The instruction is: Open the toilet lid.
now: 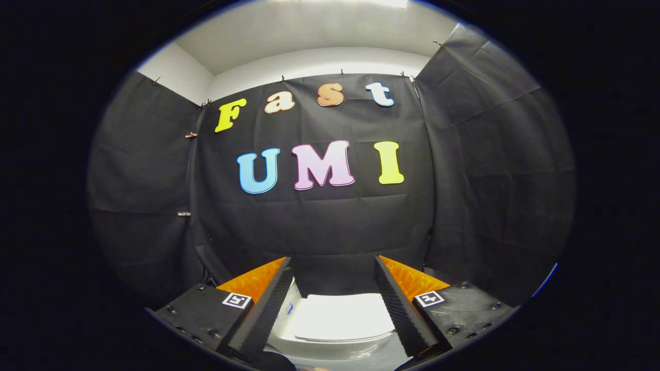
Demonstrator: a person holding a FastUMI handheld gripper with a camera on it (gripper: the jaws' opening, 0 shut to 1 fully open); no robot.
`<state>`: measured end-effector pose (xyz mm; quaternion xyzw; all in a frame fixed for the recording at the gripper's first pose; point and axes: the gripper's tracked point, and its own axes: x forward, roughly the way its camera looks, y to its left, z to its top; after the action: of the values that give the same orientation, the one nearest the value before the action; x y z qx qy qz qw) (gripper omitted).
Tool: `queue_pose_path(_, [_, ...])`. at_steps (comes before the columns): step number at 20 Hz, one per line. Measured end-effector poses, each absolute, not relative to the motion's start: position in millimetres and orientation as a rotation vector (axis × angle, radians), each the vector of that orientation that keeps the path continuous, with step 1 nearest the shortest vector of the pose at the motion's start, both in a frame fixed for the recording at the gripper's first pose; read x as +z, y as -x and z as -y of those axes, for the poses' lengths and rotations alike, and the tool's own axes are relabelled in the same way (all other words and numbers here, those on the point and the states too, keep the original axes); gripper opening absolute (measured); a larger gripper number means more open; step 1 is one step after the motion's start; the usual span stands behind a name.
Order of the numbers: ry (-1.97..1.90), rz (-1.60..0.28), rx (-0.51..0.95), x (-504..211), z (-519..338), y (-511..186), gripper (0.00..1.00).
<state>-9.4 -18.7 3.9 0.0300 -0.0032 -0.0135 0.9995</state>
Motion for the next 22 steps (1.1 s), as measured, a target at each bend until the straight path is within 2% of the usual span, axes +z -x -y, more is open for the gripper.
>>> queue_pose_path(13, [-0.210,-0.070,-0.085,-29.9,66.1,-13.2,0.98])
queue_pose_path(22, [-0.453,-0.202,-0.189,-107.0,145.0,-47.2,0.98])
